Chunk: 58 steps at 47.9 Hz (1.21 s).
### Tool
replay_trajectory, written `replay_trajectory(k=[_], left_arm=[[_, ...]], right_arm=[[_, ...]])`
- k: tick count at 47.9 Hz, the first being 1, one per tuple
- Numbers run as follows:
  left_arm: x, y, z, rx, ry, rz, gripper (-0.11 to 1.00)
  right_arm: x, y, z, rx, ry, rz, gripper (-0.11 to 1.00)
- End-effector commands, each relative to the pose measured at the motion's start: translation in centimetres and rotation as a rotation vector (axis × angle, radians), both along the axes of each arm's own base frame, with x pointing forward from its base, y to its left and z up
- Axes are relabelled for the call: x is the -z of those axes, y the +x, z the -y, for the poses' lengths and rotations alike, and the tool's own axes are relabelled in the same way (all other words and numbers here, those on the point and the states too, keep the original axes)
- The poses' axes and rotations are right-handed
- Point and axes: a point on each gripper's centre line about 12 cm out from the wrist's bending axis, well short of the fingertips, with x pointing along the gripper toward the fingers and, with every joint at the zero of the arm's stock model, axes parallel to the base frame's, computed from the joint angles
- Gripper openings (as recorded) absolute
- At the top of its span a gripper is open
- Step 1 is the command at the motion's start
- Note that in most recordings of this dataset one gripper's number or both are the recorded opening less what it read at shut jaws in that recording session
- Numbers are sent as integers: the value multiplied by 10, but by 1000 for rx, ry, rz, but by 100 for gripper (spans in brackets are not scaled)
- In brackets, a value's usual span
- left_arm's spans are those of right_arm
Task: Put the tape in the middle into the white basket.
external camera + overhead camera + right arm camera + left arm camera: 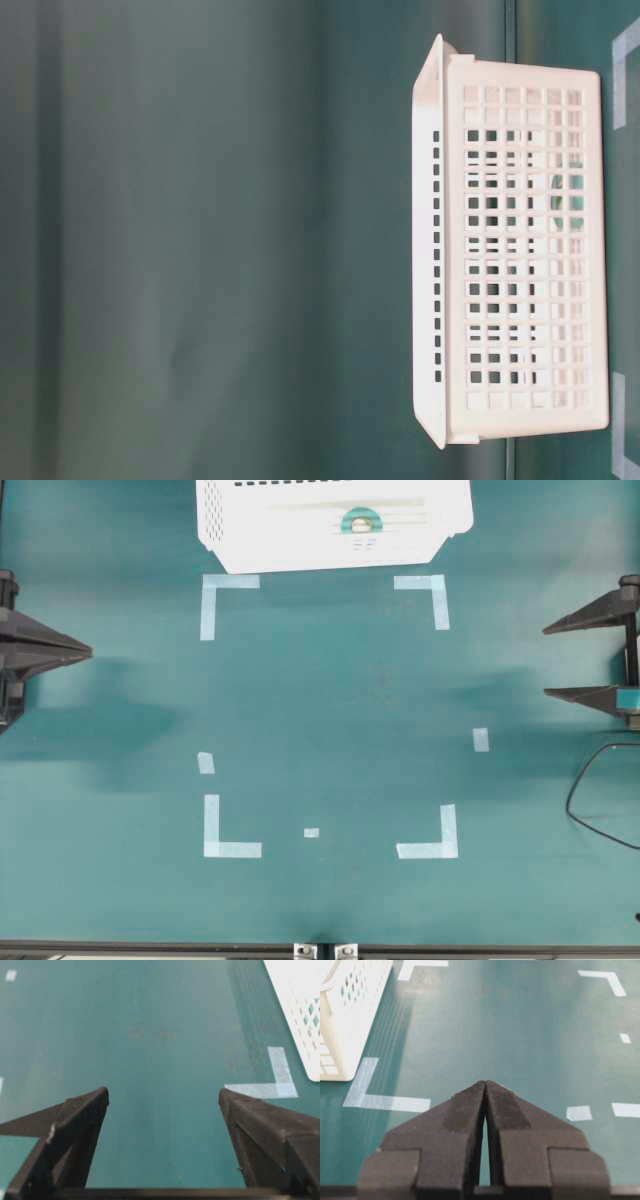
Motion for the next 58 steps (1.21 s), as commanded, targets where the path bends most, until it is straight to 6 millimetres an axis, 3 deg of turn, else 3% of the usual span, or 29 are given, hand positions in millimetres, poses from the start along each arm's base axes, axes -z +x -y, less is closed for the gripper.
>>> replay_trajectory(k=[1,58], left_arm=[[-5,1,-1,-5,0,11,-11],[-4,1,-1,-5,0,9,-11]], right_arm=[[-2,1,0,-13,-34,-3,94],[-14,-2,0,-21,-72,62,94]])
